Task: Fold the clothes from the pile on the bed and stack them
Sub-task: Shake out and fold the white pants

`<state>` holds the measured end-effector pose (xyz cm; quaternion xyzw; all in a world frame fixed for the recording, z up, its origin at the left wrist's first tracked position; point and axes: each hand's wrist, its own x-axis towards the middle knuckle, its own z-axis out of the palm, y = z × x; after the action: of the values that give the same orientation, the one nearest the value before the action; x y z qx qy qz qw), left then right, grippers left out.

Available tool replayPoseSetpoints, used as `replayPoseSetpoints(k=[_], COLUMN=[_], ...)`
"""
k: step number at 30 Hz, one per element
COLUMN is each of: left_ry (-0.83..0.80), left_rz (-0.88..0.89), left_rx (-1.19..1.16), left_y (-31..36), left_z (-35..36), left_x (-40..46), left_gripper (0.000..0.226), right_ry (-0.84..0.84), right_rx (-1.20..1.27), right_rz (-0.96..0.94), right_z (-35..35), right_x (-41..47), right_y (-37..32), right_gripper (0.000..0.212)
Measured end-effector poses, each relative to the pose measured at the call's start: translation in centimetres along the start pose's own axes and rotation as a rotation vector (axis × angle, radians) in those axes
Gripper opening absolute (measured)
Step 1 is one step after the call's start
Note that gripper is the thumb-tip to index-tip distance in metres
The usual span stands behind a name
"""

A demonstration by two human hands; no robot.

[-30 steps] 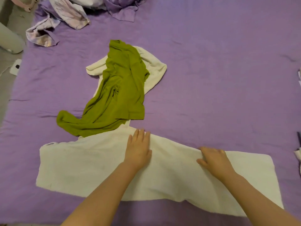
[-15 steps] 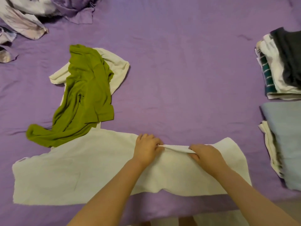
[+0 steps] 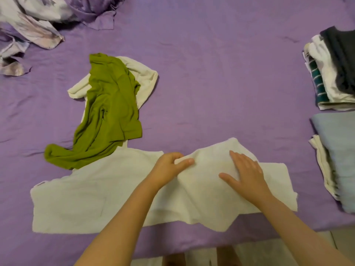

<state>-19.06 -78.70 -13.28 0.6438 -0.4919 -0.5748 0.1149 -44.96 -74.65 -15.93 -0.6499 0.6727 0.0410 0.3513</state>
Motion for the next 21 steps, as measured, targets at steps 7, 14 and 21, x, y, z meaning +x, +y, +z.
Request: replayPoseSetpoints(k=[7,14,21], left_ry=[0.027,0.179,0.044], left_rz=[-0.203,-0.034,0.305], left_rx=[0.317,0.782,0.721], left_y=[-5.5,-9.5,-5.7], left_z=[-9.2,-8.9,-2.7], left_x=[-2.3,-2.8,0.4], left_gripper=[0.051,0.053,0.037], right_ry=[-0.282,-0.485,-0.302], right_rx=[0.133,-0.360,-0.165], right_rz=[-0.256,-0.508,-0.461], right_z=[7.5,15.0,11.0], right_x=[-1.0,0.0,1.1], right_y=[-10.8,-17.0,-12.5], right_gripper=[0.072,0.055,0.041])
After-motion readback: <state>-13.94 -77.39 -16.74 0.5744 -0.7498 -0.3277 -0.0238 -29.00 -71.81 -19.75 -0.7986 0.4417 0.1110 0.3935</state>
